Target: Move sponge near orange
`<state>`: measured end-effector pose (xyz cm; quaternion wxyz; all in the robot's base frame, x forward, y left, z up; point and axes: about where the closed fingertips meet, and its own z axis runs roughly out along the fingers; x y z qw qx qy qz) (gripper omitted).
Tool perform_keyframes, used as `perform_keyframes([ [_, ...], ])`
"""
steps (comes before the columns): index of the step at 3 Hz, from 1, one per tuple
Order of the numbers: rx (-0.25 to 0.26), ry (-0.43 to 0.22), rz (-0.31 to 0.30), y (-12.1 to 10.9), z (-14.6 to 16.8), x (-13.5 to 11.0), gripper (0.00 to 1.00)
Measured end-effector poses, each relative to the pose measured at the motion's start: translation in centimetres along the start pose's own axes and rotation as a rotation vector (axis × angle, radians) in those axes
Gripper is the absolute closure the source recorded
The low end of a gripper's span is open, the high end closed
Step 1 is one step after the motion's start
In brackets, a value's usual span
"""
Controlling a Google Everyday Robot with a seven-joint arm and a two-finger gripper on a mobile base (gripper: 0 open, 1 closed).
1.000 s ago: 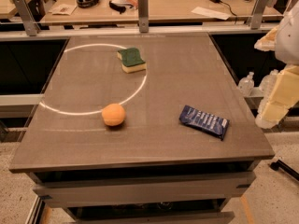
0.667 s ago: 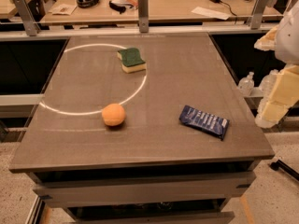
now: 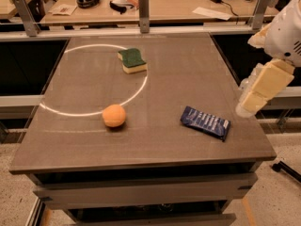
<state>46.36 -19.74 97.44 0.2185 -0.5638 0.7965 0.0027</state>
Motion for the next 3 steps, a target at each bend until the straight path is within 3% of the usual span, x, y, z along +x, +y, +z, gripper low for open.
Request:
perform_keyframes([
  [3,0.201,-0.279,0.064,-4.6,2.2,-2.0,0.0],
])
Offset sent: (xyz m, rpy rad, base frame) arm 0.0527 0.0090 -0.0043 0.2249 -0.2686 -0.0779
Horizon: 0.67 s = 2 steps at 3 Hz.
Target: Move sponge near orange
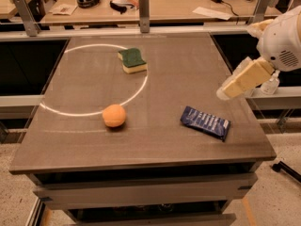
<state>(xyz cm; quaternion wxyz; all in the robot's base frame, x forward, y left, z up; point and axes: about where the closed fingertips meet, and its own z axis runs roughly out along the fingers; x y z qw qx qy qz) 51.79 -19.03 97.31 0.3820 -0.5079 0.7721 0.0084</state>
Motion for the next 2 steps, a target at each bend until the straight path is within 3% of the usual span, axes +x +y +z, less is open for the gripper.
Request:
perform_keyframes([
  [2,0.044,-0.01,0.004,-0.53,-0.16,-0.85,0.0],
])
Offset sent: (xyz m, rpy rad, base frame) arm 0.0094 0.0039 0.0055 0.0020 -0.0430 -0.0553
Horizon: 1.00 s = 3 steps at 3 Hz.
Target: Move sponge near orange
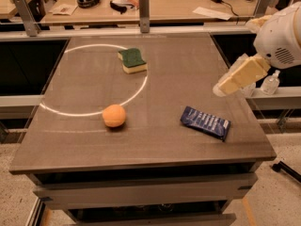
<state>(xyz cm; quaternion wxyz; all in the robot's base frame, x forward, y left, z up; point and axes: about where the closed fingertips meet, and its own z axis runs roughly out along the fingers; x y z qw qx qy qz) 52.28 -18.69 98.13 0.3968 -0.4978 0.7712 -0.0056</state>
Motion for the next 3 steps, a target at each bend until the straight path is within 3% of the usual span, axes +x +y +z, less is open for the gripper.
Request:
perform_keyframes([
  [2,-0.019,-0.118,0.178,-1.0,5.2,-2.8,0.0],
  [3,-0.049,-0.189,0.188,-0.9,8.3,-4.9,0.0],
])
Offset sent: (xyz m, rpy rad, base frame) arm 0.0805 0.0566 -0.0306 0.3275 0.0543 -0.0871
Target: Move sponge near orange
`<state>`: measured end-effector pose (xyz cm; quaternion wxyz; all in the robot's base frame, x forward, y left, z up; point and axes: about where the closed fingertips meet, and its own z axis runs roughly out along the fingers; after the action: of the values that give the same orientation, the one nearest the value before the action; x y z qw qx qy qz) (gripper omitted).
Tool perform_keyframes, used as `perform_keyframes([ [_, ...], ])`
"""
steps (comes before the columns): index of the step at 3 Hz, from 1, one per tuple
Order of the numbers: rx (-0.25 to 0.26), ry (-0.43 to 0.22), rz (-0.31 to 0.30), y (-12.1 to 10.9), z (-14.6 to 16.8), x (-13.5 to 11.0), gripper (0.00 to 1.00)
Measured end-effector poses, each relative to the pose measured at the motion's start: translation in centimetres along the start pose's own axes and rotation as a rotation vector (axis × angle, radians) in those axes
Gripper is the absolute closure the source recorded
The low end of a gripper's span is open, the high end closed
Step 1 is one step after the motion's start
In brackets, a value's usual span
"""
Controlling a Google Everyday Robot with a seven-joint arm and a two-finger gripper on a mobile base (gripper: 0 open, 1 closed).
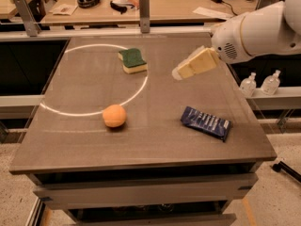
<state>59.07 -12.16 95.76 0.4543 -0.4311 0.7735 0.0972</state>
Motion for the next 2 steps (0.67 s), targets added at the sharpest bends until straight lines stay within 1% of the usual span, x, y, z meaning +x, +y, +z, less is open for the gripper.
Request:
perform_keyframes([
  [1,-0.019,-0.033,-0.017,0.6,3.6,-1.7,0.0],
  [2,-0.024,-0.054,-0.031,0.5,7.2,-3.3,0.0],
])
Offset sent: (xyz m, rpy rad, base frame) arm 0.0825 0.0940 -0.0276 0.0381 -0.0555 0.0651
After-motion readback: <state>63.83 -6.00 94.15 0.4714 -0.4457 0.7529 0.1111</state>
